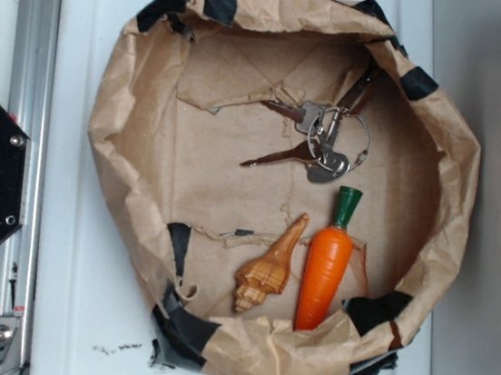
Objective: Grab the carrot.
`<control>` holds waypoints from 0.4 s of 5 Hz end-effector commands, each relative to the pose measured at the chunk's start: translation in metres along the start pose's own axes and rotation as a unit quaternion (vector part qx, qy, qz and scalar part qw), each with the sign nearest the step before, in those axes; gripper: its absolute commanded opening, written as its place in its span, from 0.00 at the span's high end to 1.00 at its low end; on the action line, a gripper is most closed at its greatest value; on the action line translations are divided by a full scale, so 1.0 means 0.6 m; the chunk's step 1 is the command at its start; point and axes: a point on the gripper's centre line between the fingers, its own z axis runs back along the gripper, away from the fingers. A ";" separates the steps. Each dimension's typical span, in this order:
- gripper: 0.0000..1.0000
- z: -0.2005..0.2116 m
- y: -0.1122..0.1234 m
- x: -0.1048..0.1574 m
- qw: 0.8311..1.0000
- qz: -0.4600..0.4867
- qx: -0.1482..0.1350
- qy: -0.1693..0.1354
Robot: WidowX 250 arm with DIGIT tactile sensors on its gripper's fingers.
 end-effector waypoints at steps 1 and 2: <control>0.00 0.000 0.000 0.000 1.000 0.000 0.000 0.000; 0.00 -0.076 0.045 0.072 0.997 0.071 -0.016 -0.040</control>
